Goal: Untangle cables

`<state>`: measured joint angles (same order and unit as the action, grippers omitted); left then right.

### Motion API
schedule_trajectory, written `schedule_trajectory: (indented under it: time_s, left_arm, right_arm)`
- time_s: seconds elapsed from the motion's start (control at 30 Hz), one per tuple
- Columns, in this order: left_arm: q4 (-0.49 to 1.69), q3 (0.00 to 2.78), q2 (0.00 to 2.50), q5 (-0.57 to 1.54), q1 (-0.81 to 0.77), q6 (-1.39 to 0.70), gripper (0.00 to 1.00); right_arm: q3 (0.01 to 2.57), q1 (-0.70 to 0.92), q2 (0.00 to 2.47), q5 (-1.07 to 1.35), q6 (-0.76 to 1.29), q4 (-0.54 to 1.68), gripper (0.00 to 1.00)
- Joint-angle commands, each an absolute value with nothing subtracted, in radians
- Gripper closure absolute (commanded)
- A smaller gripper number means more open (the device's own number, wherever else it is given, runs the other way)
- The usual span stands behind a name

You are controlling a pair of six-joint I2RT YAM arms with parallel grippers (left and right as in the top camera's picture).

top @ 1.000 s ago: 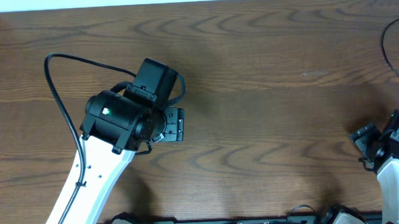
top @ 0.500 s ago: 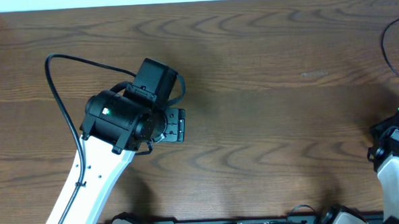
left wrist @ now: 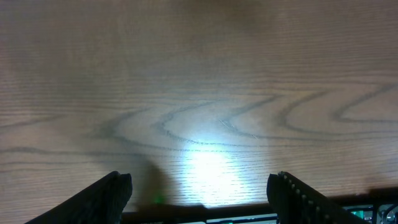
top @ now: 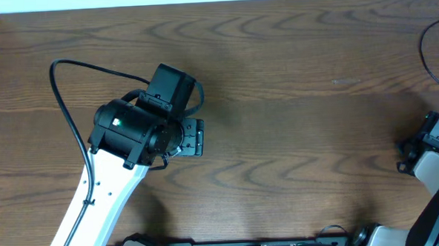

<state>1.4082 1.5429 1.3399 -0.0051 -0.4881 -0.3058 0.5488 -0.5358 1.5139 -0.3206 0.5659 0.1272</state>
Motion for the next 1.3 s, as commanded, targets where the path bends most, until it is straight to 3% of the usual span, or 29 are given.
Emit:
schedule_trajectory:
  time_s: [0.0, 0.3, 0.37, 0.43, 0.53, 0.9, 1.27]
  left_arm:
    - [1.409, 1.541, 1.347, -0.007, -0.488, -0.289, 0.25]
    - [1.409, 1.541, 1.347, -0.007, -0.488, -0.289, 0.25]
    - [1.409, 1.541, 1.347, -0.007, -0.488, -0.289, 0.25]
    - [1.409, 1.541, 1.347, -0.007, -0.488, -0.289, 0.25]
    - [1.409, 1.541, 1.347, -0.007, -0.488, -0.289, 0.24]
    - [1.409, 1.541, 1.347, -0.007, -0.488, -0.290, 0.25]
    - [1.409, 1.541, 1.347, 0.019, -0.488, -0.297, 0.25]
  right_arm:
    - [0.553, -0.545, 1.550, -0.315, 0.560, 0.092, 0.45]
    - [0.553, -0.573, 1.557, -0.311, 0.560, -0.022, 0.50]
    - [0.554, -0.590, 1.557, -0.311, 0.561, -0.036, 0.63]
    - [0.554, -0.620, 1.557, -0.305, 0.579, -0.038, 0.99]
    - [0.556, -0.662, 1.557, -0.255, 0.619, -0.040, 0.99]
    - [0.689, -0.873, 1.548, 0.402, 0.692, -0.235, 0.99]
    - [0.866, -1.058, 1.549, 0.411, 0.727, -0.251, 0.99]
